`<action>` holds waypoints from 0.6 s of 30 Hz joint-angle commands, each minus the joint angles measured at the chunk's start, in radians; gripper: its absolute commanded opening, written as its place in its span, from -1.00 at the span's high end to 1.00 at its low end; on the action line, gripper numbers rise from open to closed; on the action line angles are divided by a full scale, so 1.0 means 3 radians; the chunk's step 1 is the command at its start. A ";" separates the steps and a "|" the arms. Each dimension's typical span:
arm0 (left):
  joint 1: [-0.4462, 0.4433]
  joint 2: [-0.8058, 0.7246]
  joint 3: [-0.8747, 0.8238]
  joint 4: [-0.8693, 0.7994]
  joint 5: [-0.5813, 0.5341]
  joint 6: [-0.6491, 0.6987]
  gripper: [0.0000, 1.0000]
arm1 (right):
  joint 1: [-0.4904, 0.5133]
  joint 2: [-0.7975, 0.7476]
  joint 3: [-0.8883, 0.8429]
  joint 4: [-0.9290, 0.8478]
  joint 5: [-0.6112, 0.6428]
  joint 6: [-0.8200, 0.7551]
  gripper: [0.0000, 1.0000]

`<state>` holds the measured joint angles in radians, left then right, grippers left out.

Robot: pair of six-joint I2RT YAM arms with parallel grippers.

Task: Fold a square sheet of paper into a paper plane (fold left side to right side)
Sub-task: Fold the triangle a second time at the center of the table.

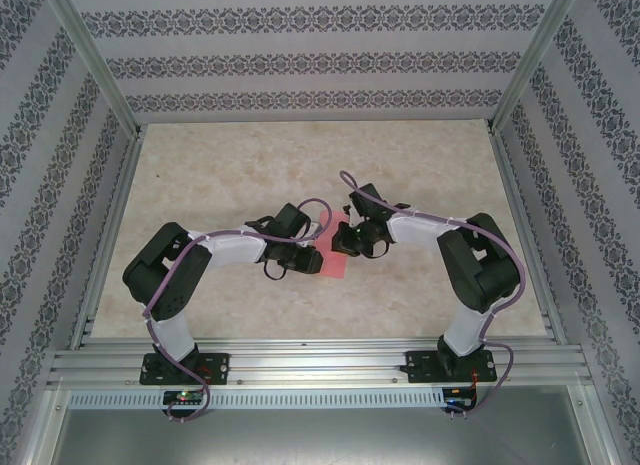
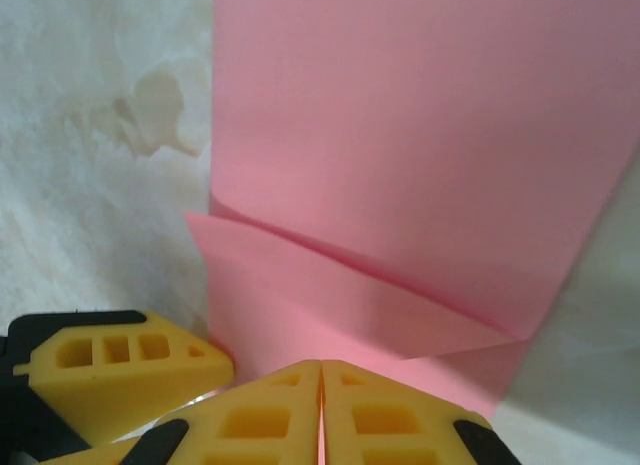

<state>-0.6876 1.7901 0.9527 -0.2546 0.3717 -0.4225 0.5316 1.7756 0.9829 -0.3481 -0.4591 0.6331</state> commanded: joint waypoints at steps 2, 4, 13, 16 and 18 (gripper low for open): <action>0.0022 0.0077 -0.0072 -0.0087 -0.0093 0.0083 0.45 | 0.0106 0.0150 0.0173 0.0032 -0.0131 0.0018 0.80; 0.0017 0.0077 -0.0072 -0.0114 -0.0130 0.0094 0.45 | 0.0129 0.0232 0.0238 0.0020 -0.0131 0.0012 0.80; -0.0009 0.0097 -0.0097 -0.0250 -0.0321 0.0145 0.47 | 0.0074 0.0373 0.0315 -0.0216 0.0097 -0.0095 0.80; -0.0024 0.0112 -0.0096 -0.0310 -0.0391 0.0170 0.48 | 0.0011 0.0348 0.0278 -0.0262 0.0149 -0.0152 0.80; -0.0025 0.0127 -0.0110 -0.0322 -0.0409 0.0180 0.48 | -0.0049 0.0323 0.0260 -0.0311 0.0177 -0.0203 0.80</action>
<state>-0.6926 1.7901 0.9527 -0.2592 0.3374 -0.3996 0.5457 1.8790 1.0626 -0.4049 -0.4541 0.6106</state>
